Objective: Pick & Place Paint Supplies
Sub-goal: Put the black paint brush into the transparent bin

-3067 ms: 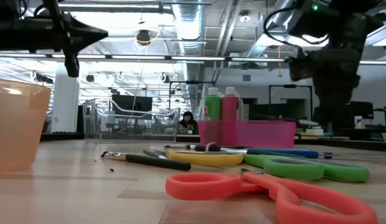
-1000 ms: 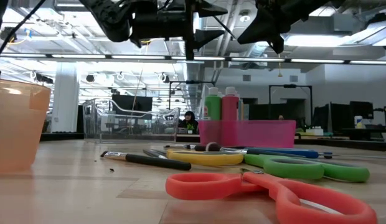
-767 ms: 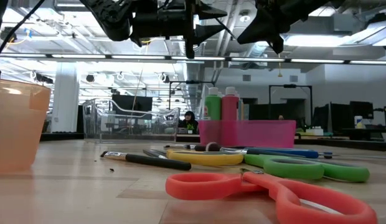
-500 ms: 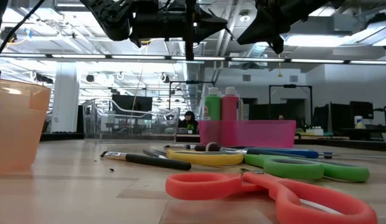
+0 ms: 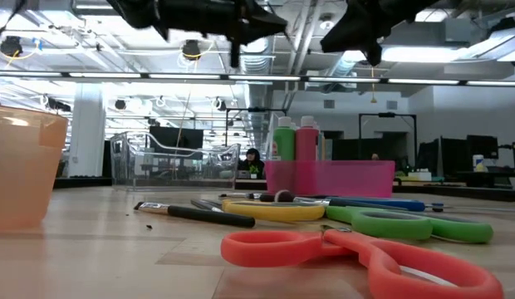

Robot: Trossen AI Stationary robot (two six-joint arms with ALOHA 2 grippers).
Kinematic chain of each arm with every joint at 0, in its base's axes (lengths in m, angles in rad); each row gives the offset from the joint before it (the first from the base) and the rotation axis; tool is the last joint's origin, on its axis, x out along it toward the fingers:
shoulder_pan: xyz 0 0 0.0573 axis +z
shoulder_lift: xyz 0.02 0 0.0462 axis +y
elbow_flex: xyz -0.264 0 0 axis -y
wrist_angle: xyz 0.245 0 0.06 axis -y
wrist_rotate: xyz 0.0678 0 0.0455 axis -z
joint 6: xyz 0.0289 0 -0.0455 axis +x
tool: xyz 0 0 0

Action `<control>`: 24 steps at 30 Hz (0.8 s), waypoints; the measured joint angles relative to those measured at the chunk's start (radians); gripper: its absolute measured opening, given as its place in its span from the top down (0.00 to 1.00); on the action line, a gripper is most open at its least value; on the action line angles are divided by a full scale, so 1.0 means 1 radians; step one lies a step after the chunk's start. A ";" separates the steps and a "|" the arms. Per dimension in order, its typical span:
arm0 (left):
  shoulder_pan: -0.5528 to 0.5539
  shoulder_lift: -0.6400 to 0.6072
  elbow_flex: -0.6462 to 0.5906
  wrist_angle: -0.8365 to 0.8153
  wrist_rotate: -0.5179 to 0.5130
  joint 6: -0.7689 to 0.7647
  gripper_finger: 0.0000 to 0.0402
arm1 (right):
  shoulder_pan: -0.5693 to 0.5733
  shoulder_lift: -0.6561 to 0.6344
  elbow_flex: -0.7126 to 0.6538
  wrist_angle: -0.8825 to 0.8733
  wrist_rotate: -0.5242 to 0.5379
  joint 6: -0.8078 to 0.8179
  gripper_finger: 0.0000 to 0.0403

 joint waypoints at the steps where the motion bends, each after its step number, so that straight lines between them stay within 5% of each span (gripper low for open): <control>1: 0.002 -0.037 0.000 -0.051 -0.026 0.009 0.98 | 0.000 -0.012 0.000 -0.005 0.000 0.000 0.86; 12: 0.117 -0.372 0.002 -0.757 -0.278 0.003 0.98 | -0.017 -0.134 0.000 -0.053 0.009 0.000 0.83; 24: 0.302 -0.207 0.000 -1.074 -0.281 0.066 0.98 | -0.047 -0.098 0.000 -0.053 0.004 0.002 0.83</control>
